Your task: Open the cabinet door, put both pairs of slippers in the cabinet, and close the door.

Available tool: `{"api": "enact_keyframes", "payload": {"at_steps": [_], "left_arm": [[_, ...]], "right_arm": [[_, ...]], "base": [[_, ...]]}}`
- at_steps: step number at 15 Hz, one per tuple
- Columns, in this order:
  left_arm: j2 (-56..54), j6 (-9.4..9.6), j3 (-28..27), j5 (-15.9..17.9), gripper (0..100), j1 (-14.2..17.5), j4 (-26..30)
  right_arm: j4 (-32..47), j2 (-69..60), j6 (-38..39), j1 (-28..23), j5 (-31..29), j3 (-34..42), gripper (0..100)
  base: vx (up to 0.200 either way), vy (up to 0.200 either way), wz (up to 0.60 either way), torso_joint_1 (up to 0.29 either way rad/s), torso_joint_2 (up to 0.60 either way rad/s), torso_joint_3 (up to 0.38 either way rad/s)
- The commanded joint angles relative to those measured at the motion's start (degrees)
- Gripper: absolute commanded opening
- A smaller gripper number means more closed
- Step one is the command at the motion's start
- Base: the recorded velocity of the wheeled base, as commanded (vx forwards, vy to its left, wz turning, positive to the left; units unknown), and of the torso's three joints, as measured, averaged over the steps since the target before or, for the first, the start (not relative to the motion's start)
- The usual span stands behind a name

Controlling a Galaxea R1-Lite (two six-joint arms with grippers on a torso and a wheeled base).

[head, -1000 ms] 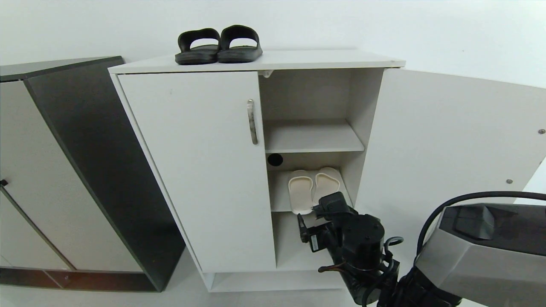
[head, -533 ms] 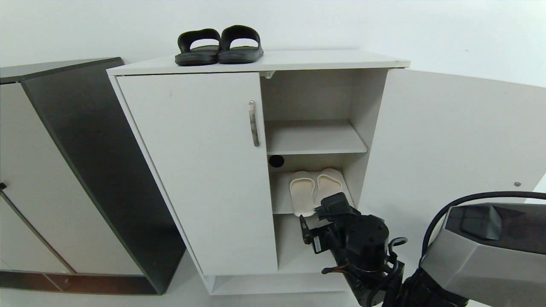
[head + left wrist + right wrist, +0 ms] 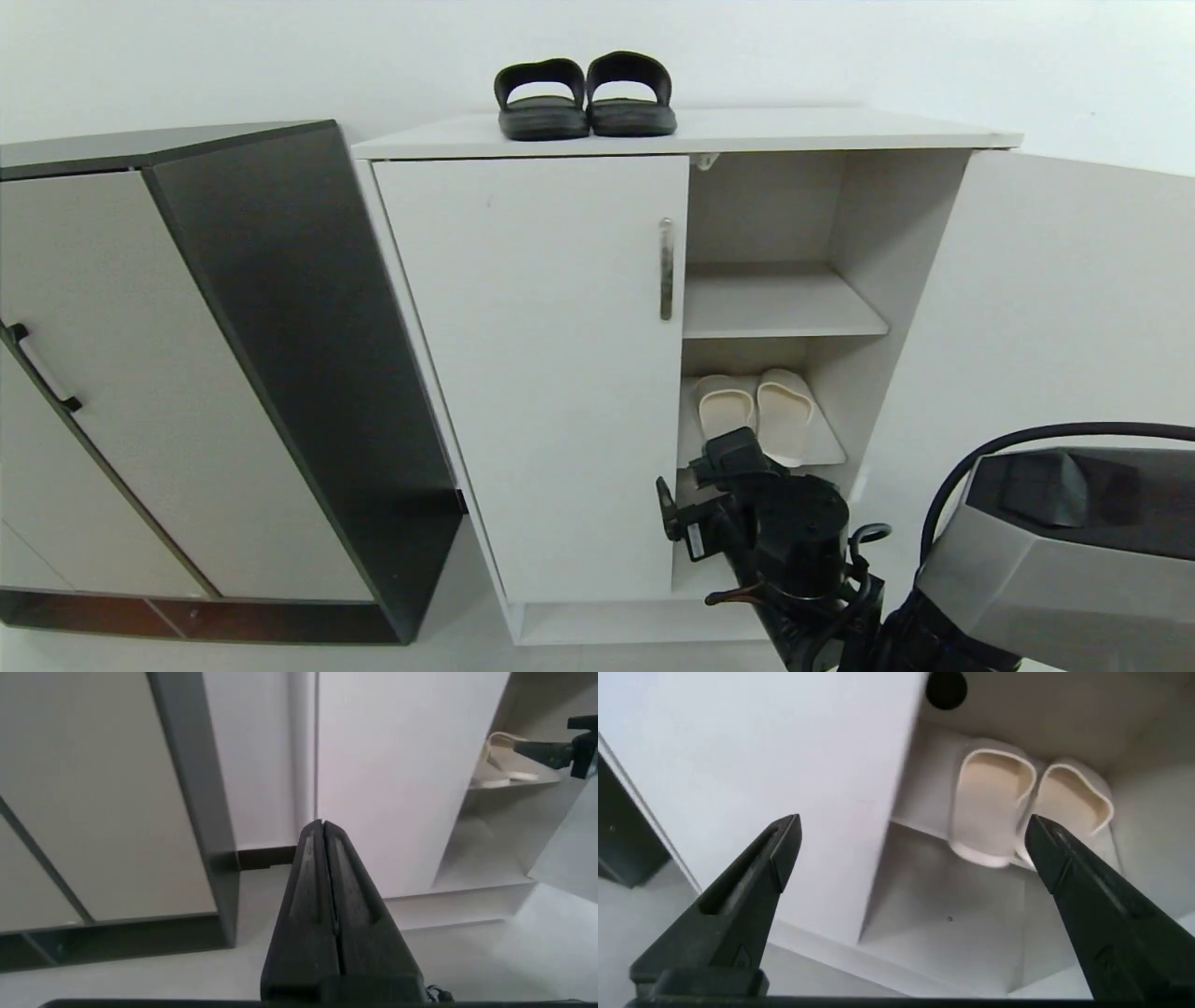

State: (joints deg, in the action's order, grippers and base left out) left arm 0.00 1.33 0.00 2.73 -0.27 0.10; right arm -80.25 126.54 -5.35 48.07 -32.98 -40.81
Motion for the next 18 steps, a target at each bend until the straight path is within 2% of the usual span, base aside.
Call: {"api": "enact_keyframes", "payload": {"at_steps": [1, 5, 7, 18], "left_arm": [[0.09, -0.01, 0.00, -0.01, 0, 0.00, -0.01], [0.09, -0.01, 0.00, 0.08, 0, 0.00, -0.01], [0.09, -0.10, 0.00, -0.01, 0, 0.00, -0.01], [0.09, -0.10, 0.00, -0.01, 0, 0.00, -0.01]], "right_arm": [[-0.08, 0.29, -0.01, -0.78, 0.02, 0.12, 100], [-1.31, 1.08, -0.01, -2.10, 0.02, 0.03, 100], [-2.98, 1.61, -0.01, -2.28, 2.30, 0.03, 100], [-7.64, 2.75, -1.24, -2.89, 4.76, 1.79, 100]], "base": [[0.000, 0.200, 0.00, 0.002, 0.00, 0.002], [0.000, 0.200, 0.00, 0.005, 0.00, 0.002], [0.000, 0.200, 0.00, 0.002, 0.00, 0.000], [0.000, 0.000, 0.00, 0.000, 0.00, 0.000]]}}
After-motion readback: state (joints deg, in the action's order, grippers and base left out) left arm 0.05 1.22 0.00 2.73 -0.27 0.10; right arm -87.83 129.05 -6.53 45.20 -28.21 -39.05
